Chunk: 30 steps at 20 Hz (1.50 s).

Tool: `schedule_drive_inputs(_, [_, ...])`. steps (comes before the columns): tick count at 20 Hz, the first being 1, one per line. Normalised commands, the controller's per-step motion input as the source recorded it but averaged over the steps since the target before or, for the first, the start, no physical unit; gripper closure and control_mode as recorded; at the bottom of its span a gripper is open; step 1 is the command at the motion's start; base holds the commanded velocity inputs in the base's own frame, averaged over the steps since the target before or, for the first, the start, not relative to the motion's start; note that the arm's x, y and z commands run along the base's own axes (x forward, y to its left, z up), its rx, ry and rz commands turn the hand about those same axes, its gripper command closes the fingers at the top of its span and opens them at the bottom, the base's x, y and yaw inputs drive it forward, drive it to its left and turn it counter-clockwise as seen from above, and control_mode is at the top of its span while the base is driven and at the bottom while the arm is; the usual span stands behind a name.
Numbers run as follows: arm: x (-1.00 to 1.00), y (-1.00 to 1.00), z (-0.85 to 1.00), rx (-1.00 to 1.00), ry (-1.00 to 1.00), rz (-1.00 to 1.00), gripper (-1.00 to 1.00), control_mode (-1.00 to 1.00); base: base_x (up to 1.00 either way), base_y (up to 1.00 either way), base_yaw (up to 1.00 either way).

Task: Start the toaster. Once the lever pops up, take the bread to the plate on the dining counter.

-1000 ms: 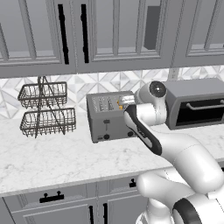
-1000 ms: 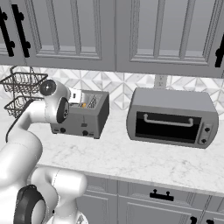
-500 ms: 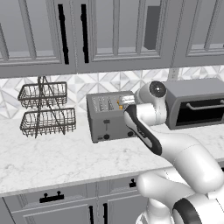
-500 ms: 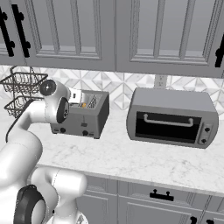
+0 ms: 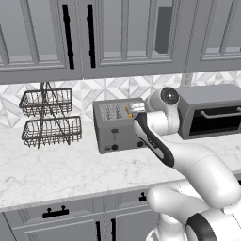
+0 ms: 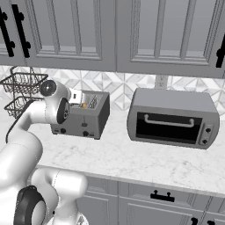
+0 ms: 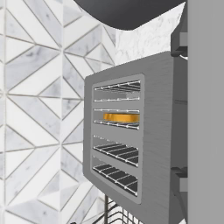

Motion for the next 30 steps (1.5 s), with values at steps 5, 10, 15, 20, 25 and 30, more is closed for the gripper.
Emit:
schedule_drive_inputs(5, [0.00,0.00,0.00,0.00,0.00,0.00,-1.00,-1.00,0.00,0.00,0.00])
schedule_drive_inputs(10, [0.00,0.00,0.00,0.00,0.00,0.00,-1.00,-1.00,0.00,0.00,0.00])
schedule_drive_inputs(15, [0.00,0.00,0.00,0.00,0.00,0.00,-1.00,-1.00,0.00,0.00,0.00])
schedule_drive_inputs(20, [0.00,0.00,0.00,0.00,0.00,0.00,-1.00,-1.00,0.00,0.00,0.00])
schedule_drive_inputs(25, [0.00,0.00,0.00,0.00,0.00,0.00,-1.00,-1.00,0.00,0.00,0.00])
schedule_drive_inputs(30, [0.00,0.00,0.00,0.00,0.00,0.00,-1.00,-1.00,0.00,0.00,0.00])
